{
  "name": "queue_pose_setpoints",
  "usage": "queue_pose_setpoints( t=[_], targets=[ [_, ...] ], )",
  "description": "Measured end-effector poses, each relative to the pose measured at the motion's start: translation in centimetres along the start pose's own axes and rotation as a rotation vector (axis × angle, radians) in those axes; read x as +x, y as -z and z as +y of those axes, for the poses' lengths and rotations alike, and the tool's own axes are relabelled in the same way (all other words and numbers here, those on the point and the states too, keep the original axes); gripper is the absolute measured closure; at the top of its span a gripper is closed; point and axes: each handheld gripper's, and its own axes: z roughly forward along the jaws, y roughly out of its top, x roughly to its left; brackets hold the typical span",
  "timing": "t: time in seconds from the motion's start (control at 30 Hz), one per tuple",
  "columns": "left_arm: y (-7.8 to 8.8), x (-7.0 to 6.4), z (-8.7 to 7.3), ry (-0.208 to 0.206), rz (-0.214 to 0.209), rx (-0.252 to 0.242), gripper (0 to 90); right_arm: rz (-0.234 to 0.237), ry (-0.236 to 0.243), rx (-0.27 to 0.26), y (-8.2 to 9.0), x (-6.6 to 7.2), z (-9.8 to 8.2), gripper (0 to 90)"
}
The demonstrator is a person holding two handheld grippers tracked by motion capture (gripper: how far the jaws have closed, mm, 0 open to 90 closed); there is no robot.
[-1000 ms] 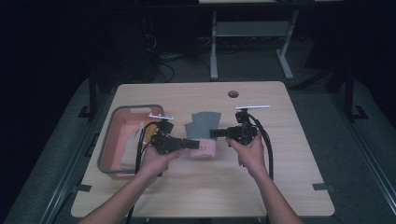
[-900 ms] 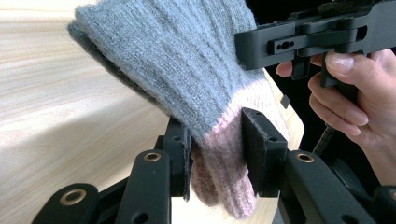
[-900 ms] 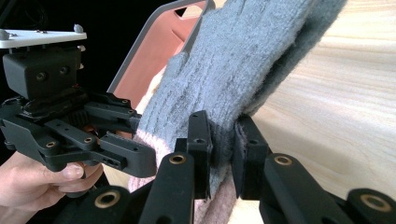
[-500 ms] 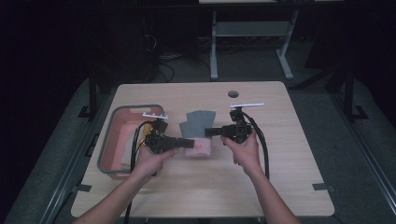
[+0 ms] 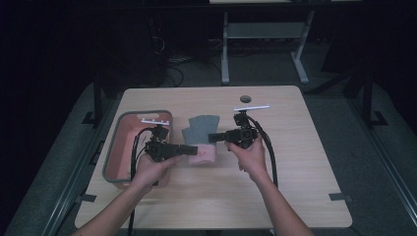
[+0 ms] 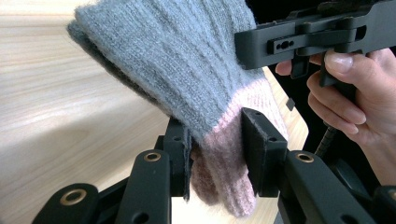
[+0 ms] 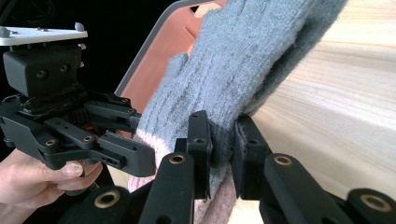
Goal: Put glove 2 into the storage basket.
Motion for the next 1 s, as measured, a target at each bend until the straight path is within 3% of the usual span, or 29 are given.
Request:
queue_pose_setpoints(
  t=[1.0],
  targets=[
    [5.8, 3.2, 0.4, 0.045, 0.009, -0.042, 65.7, 0.097, 0.022, 0.015, -5.0, 2.8, 2.7, 78.9]
  ],
)
